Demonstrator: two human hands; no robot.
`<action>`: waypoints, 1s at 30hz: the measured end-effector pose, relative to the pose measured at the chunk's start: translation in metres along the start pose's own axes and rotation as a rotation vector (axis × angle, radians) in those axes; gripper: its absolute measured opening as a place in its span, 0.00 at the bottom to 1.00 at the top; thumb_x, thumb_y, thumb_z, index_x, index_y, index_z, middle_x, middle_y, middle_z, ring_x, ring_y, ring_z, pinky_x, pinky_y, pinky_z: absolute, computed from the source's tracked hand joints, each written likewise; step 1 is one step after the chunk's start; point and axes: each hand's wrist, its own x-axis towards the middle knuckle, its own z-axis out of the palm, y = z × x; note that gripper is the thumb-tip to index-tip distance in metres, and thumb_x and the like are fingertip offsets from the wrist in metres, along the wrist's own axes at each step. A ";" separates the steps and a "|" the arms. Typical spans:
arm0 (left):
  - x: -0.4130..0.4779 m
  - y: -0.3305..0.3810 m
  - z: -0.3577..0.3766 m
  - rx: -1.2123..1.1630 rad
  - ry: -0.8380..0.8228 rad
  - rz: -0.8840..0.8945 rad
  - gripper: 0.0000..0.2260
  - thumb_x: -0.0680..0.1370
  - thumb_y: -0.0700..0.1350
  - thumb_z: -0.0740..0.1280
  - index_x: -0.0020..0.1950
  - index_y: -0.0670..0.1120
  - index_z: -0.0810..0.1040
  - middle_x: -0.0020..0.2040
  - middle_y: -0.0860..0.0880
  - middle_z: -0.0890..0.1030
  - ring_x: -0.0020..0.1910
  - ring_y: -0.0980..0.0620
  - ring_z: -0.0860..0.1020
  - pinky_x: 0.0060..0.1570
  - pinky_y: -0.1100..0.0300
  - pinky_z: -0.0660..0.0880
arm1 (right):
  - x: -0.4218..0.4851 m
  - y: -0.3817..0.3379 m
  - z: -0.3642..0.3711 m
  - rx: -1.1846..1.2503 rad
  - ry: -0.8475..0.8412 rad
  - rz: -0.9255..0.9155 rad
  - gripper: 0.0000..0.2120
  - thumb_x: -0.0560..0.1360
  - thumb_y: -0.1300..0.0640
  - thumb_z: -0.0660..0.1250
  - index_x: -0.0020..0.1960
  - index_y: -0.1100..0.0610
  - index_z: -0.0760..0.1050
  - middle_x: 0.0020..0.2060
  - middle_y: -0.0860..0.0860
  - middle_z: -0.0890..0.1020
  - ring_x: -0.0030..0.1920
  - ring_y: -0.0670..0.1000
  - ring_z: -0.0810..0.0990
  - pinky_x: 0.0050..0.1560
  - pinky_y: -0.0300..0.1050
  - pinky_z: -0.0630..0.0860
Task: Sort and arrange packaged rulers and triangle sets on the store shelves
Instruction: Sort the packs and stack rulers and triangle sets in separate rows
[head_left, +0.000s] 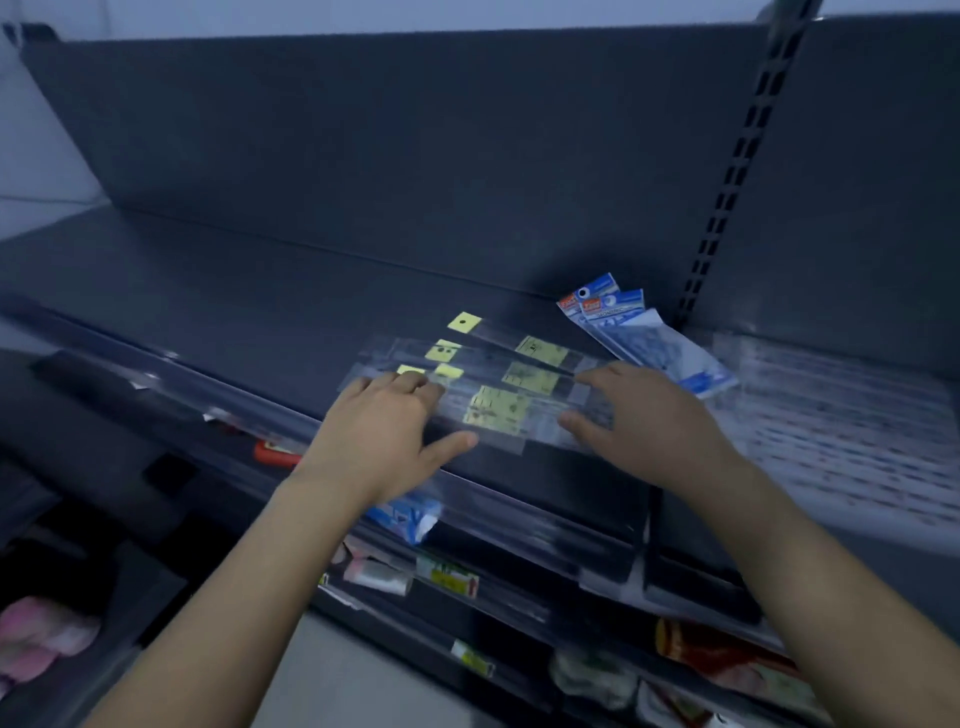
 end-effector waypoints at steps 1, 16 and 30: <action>0.008 -0.004 0.002 -0.011 0.012 0.014 0.35 0.73 0.70 0.49 0.72 0.51 0.67 0.71 0.52 0.70 0.69 0.51 0.67 0.67 0.54 0.61 | 0.007 0.000 0.002 -0.018 -0.020 0.011 0.29 0.75 0.36 0.58 0.69 0.52 0.68 0.66 0.50 0.73 0.64 0.52 0.71 0.59 0.48 0.72; 0.157 -0.066 0.015 -0.287 -0.284 0.198 0.18 0.71 0.62 0.69 0.57 0.57 0.73 0.51 0.57 0.72 0.52 0.52 0.73 0.50 0.55 0.75 | 0.095 0.016 0.019 0.041 -0.091 0.138 0.22 0.72 0.39 0.65 0.61 0.50 0.74 0.51 0.46 0.74 0.54 0.48 0.73 0.52 0.46 0.71; 0.234 -0.098 0.023 -0.573 -0.448 0.682 0.09 0.71 0.49 0.74 0.36 0.54 0.74 0.32 0.59 0.76 0.32 0.61 0.71 0.38 0.61 0.70 | 0.111 -0.004 0.020 0.150 -0.227 0.442 0.10 0.72 0.52 0.70 0.51 0.52 0.75 0.47 0.47 0.76 0.49 0.47 0.72 0.52 0.42 0.71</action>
